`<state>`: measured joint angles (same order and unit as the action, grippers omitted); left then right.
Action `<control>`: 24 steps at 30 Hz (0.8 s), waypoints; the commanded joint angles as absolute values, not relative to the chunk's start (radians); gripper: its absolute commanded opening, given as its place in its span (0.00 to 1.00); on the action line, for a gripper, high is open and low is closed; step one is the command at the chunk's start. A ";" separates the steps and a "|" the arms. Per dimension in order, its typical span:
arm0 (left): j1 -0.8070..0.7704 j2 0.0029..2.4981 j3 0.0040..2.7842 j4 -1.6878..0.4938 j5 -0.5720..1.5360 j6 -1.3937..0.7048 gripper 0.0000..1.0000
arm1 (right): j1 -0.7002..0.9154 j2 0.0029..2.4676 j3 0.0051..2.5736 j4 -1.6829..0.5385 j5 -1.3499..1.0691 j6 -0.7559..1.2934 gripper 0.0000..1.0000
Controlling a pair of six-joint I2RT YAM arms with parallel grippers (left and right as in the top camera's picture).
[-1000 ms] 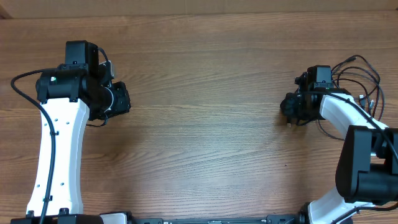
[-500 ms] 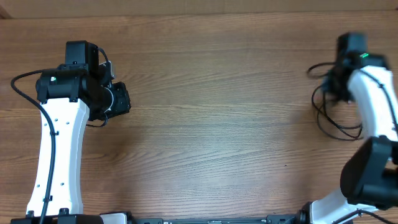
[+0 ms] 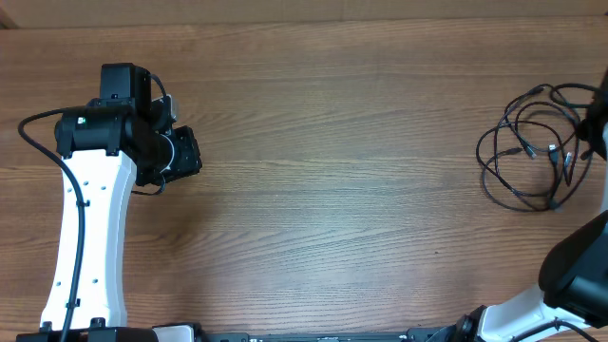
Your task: Untangle cables
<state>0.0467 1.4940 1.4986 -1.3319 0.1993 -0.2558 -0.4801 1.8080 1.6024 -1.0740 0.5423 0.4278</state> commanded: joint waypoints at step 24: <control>-0.107 1.501 1.510 -1.164 0.109 -0.100 1.00 | -0.071 1.809 1.596 -1.150 -0.215 -0.053 1.00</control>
<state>-0.0715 1.4944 1.4986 -1.1477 0.1768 -0.1425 -0.1390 1.8099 1.6005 -1.1381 -0.2737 -0.0086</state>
